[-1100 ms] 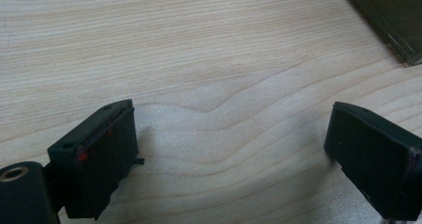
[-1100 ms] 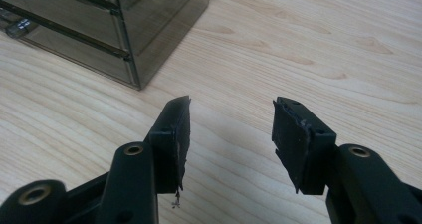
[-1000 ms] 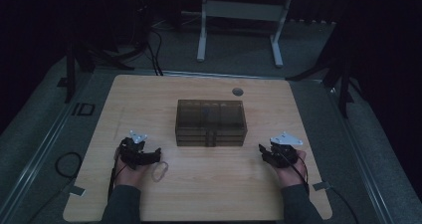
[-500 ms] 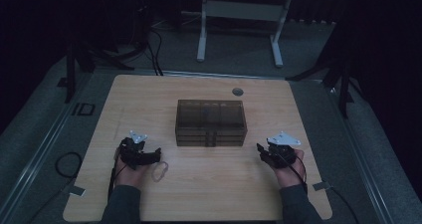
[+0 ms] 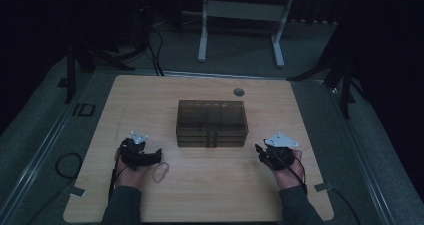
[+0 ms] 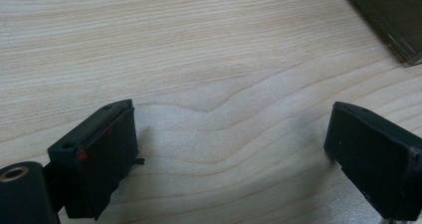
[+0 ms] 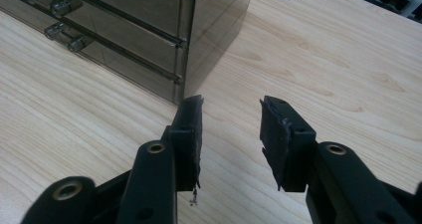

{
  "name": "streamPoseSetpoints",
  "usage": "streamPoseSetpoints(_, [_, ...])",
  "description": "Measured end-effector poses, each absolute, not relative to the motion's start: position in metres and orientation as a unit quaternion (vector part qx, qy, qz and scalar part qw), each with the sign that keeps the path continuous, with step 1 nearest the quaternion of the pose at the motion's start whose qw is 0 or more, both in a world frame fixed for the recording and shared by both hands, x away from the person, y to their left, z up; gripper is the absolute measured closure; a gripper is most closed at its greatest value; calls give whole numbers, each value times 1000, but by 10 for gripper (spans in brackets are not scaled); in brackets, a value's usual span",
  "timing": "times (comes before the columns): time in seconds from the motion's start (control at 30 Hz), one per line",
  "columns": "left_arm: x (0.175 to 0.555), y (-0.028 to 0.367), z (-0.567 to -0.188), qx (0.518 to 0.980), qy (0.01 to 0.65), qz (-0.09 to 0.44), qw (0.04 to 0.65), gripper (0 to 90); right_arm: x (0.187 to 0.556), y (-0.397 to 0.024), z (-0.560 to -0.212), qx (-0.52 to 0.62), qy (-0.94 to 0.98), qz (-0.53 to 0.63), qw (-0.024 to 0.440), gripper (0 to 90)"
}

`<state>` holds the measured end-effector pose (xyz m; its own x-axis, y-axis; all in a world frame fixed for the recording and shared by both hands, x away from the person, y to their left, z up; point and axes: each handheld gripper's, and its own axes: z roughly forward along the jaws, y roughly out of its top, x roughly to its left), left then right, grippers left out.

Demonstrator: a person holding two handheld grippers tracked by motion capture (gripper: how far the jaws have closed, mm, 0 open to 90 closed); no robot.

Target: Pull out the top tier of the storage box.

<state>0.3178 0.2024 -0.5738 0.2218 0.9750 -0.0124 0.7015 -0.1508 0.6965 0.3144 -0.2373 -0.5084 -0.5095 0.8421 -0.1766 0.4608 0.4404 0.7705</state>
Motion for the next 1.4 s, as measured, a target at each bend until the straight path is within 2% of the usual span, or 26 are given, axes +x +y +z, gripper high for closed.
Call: streamPoseSetpoints(1.4, [318,202,-574,723,580,230,297,67,307,-195,-493,338,830,327,299,670])
